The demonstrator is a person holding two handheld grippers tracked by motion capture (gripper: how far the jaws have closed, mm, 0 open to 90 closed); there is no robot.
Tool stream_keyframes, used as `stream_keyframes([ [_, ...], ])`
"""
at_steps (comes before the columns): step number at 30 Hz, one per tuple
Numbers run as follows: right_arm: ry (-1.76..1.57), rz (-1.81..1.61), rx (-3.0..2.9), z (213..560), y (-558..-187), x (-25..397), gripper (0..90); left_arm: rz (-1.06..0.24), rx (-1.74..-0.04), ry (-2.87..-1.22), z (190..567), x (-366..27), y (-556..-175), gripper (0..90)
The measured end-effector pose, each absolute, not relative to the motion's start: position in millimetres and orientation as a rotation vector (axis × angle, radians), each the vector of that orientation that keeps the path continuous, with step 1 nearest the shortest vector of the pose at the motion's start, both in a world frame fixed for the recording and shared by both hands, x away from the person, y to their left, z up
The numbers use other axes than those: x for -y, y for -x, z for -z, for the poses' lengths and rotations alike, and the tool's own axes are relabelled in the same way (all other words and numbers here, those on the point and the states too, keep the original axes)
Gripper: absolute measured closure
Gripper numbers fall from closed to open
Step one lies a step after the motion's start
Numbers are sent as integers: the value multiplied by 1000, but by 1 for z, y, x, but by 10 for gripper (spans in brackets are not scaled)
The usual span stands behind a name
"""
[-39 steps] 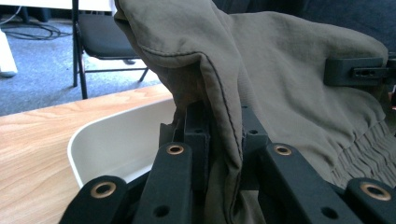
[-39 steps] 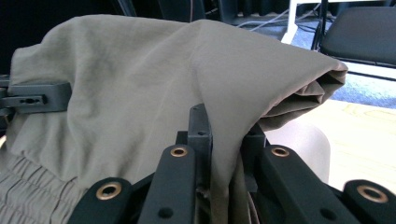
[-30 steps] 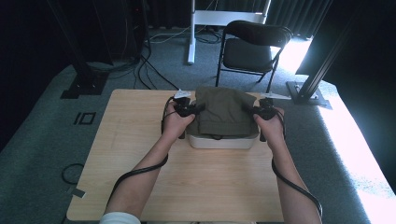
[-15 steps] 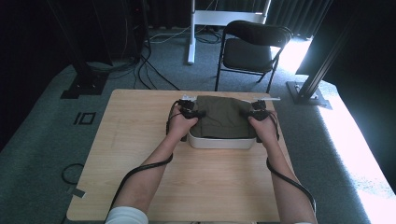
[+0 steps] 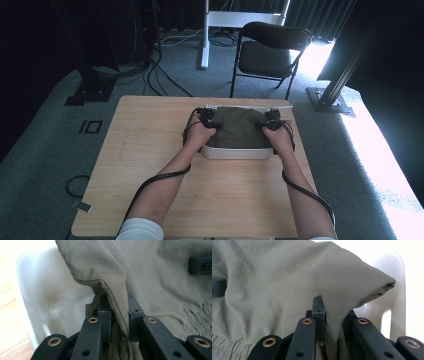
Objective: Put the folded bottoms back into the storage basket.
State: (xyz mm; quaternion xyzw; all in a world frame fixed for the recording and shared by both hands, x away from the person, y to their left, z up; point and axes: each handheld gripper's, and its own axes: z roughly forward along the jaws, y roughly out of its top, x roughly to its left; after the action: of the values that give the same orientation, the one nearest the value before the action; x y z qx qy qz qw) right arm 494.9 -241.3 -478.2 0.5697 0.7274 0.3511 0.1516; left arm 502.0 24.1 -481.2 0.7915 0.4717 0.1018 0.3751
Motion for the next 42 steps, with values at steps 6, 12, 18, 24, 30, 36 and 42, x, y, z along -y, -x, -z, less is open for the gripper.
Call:
stream_keyframes([
  [6,-1622,-970,-2107,480,-497,241,732,-250,-1186,-2067,482,-21,-503,690],
  [12,-1592,-969,-2135,480,-496,238,572,-241,-1174,-2060,482,-20,-502,612],
  [18,-1563,-1030,-2105,469,-492,238,468,-301,-1118,-1982,476,-25,-501,457],
  [24,-1488,-1072,-2071,461,-487,239,296,-300,-1147,-1978,467,-24,-497,285],
  [30,-1447,-1207,-2038,451,-481,243,194,-338,-1047,-1928,454,-24,-488,232],
  [36,-1337,-1252,-2024,445,-471,238,139,-376,-1002,-1963,448,-28,-478,193],
  [42,-1318,-1234,-2018,446,-460,235,142,-422,-962,-1930,449,-35,-464,189],
])
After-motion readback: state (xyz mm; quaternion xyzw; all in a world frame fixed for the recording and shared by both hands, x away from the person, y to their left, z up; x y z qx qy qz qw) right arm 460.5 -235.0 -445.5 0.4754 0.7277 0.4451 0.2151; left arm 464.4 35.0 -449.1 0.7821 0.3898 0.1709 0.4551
